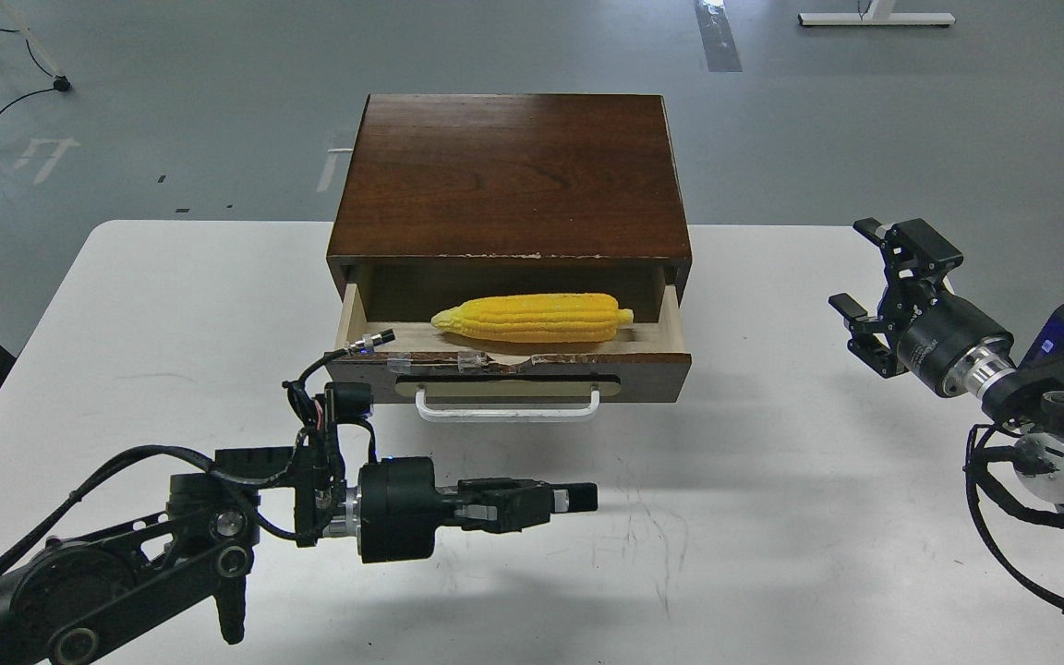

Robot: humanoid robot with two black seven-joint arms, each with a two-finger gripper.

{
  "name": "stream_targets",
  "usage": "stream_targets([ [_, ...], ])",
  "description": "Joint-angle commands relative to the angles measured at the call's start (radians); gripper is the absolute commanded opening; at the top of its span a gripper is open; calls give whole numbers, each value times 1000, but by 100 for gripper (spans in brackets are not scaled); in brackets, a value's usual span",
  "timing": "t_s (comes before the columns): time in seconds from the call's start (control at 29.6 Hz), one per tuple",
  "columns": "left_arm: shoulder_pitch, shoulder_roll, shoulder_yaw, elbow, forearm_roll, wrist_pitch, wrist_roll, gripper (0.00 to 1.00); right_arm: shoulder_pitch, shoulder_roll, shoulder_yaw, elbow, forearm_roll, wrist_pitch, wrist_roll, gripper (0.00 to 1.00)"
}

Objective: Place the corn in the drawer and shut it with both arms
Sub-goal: 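Bring the left gripper down in front of the drawer front, then position the left gripper against the drawer front below the handle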

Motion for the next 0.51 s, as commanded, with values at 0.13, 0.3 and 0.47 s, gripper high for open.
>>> stream_targets([
  [0.13, 2, 14, -2, 51, -27, 29, 0, 0, -4, 2, 0, 0, 0, -1, 0, 99],
  [0.3, 2, 14, -14, 62, -97, 32, 37, 0, -15, 2, 0, 0, -2, -1, 0, 99],
  [0.47, 2, 17, -20, 71, -120, 47, 46, 0, -23, 2, 1, 0, -2, 0, 0, 99],
])
